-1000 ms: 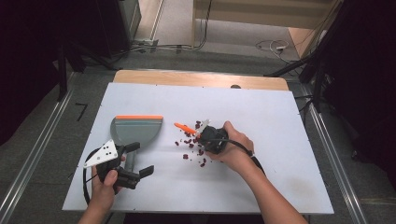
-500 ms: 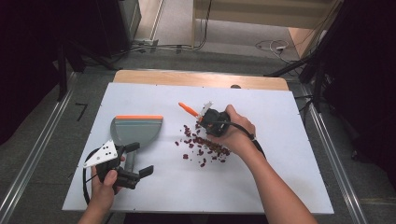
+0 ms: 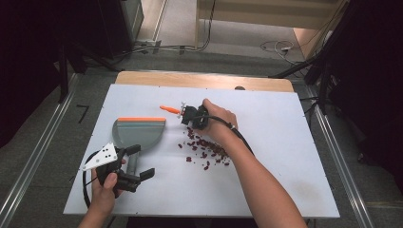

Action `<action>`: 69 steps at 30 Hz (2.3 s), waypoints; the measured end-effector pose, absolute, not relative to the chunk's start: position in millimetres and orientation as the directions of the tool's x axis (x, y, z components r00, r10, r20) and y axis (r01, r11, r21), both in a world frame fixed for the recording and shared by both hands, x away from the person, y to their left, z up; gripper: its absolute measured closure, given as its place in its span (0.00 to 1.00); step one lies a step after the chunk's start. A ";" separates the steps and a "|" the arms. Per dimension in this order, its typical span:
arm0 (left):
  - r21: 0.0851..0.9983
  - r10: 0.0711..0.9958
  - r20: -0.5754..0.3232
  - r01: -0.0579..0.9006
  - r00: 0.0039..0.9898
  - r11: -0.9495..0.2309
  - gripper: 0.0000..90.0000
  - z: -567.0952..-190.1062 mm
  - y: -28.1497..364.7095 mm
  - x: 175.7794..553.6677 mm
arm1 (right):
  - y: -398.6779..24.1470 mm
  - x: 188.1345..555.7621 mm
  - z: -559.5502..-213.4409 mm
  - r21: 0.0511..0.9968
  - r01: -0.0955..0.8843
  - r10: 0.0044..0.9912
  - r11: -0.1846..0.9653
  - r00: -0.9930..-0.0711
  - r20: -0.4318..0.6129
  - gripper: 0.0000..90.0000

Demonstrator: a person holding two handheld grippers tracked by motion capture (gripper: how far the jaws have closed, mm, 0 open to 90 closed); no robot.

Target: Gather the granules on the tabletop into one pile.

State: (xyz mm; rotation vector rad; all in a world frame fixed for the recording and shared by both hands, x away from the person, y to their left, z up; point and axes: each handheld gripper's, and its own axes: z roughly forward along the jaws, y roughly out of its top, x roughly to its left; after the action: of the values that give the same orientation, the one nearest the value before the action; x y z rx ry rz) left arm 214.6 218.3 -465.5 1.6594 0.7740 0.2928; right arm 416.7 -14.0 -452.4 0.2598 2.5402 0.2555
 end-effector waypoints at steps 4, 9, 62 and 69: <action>0.944 0.630 -0.222 0.325 0.744 -0.051 0.00 -465.6 218.9 215.1 | -4.2 404.7 -460.1 0.203 0.080 0.174 0.976 -0.844 -0.507 0.75; 0.944 0.630 -0.221 0.325 0.744 -0.052 0.00 -464.9 218.3 214.6 | -4.7 389.3 -461.4 0.191 0.026 0.115 0.981 -0.875 -0.471 0.75; 0.950 0.652 -0.217 0.311 0.726 -0.030 0.00 -462.9 224.0 212.7 | -44.1 345.5 -414.2 0.404 0.080 0.228 0.911 -0.915 -0.334 0.76; 0.950 0.653 -0.214 0.310 0.727 -0.034 0.00 -462.5 223.6 212.4 | -35.2 348.0 -400.9 0.452 0.315 0.391 0.834 -0.917 -0.083 0.76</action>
State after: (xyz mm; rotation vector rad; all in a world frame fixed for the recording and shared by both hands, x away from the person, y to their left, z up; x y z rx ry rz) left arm 212.4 223.6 -462.5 1.6310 0.7896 0.3272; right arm 348.0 -35.2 -400.9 0.5513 2.8424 0.6566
